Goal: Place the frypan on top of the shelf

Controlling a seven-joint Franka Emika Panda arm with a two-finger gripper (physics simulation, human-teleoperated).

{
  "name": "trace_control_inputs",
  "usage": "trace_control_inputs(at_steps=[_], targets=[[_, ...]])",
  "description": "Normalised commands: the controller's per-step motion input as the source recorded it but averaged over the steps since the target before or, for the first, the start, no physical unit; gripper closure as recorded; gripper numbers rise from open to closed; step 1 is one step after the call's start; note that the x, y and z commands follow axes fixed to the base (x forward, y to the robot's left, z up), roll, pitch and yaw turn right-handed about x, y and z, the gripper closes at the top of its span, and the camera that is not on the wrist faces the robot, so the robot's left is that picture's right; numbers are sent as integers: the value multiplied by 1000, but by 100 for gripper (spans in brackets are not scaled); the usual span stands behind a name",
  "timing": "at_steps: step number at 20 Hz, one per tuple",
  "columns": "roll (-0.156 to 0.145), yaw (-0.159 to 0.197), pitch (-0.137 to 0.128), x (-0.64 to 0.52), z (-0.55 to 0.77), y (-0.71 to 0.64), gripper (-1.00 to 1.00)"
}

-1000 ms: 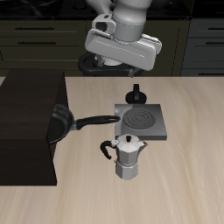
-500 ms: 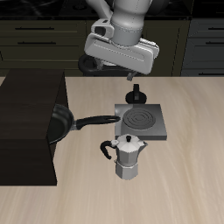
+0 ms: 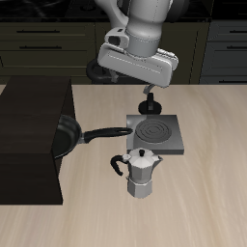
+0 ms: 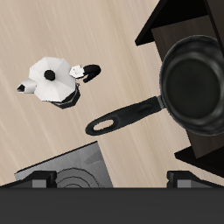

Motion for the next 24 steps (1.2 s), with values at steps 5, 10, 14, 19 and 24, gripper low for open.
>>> trace_control_inputs(at_steps=[5,10,14,19,24], targets=[[5,-37,27,33,-220,-31,-100],[-12,3,-16,60,-182,-58,-100],[-14,-14,54,110,-290,-81,-100],[1,-48,51,71,-253,-44,-100],[19,-59,4,-22,-86,53,-100]])
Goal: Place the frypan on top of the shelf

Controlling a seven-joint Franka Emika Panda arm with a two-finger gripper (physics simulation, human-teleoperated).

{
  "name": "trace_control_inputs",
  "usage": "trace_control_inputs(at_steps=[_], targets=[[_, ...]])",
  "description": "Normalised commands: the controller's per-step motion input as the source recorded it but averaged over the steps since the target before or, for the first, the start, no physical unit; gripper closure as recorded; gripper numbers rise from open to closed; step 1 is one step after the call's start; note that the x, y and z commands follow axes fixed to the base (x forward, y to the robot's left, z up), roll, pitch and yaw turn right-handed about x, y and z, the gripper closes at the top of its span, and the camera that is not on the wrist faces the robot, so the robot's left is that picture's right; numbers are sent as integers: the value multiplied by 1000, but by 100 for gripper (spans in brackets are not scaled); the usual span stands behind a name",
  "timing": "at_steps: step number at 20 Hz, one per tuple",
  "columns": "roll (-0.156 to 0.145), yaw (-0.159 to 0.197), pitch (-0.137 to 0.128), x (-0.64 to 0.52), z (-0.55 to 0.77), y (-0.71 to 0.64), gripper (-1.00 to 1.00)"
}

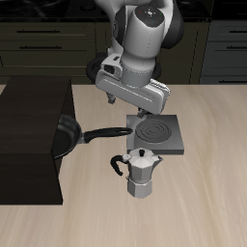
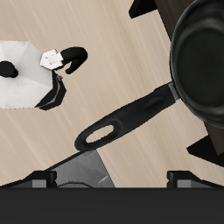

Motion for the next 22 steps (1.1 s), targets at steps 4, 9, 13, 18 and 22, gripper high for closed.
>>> trace_control_inputs(at_steps=[4,9,13,18,22], targets=[[46,-85,14,-15,-105,81,-100],[-1,-47,7,58,-77,-14,-100],[-5,-33,22,122,-113,-65,-100],[-12,-27,18,106,-103,-56,-100],[32,-98,23,0,-130,7,-100]])
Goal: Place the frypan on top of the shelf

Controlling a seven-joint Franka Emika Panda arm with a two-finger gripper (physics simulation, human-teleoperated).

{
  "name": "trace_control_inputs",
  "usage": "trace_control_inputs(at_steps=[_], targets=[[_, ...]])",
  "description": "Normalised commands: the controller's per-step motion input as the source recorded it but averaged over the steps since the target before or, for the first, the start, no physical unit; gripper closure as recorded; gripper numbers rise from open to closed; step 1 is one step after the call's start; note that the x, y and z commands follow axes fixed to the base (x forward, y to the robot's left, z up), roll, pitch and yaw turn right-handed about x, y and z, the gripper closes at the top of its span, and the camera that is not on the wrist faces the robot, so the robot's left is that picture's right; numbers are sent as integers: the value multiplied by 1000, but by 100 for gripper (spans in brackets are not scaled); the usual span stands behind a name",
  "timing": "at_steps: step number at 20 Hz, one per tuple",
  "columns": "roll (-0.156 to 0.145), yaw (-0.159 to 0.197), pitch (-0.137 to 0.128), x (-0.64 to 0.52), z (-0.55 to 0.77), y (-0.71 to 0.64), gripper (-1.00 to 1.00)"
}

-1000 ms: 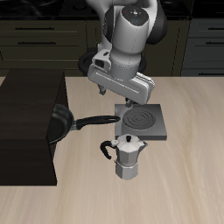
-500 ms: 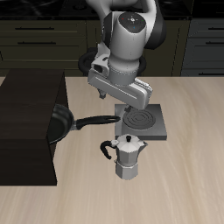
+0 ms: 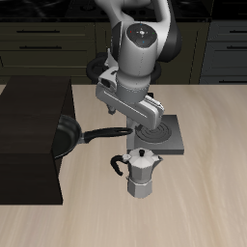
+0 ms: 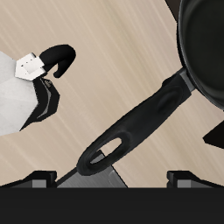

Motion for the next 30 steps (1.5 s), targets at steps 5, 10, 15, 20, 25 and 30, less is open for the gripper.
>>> trace_control_inputs(at_steps=[5,10,15,20,25,30], targets=[[-1,-11,-16,-61,-77,20,-100],[-22,-25,38,73,-202,-148,-100],[9,-29,9,-25,-94,-38,-100],[20,-60,12,7,-78,-4,-100],[34,-119,46,18,-213,-32,-100],[38,-81,58,37,-226,-22,-100]])
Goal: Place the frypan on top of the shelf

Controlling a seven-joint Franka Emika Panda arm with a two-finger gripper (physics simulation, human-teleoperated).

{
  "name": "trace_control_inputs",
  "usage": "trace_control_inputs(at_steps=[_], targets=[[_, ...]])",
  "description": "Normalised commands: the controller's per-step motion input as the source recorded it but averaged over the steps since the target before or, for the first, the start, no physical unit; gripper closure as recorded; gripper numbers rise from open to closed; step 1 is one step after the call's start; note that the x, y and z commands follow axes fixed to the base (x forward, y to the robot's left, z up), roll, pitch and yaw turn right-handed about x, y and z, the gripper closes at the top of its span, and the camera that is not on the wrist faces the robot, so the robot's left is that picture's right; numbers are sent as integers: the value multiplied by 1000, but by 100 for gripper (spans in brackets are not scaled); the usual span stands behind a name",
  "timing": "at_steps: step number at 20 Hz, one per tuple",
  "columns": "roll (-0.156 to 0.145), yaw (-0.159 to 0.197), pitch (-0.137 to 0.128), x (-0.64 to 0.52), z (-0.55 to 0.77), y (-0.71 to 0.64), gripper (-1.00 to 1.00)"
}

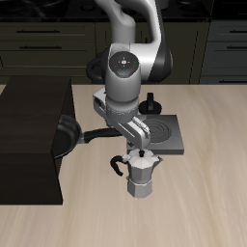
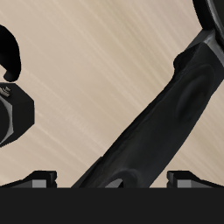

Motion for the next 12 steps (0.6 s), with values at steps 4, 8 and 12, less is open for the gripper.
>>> trace_control_inputs(at_steps=[4,8,12], targets=[[10,-21,13,-4,-29,-20,100],[-5,14,-17,-45,81,-26,100],[-9,16,-12,-2,130,-38,100]])
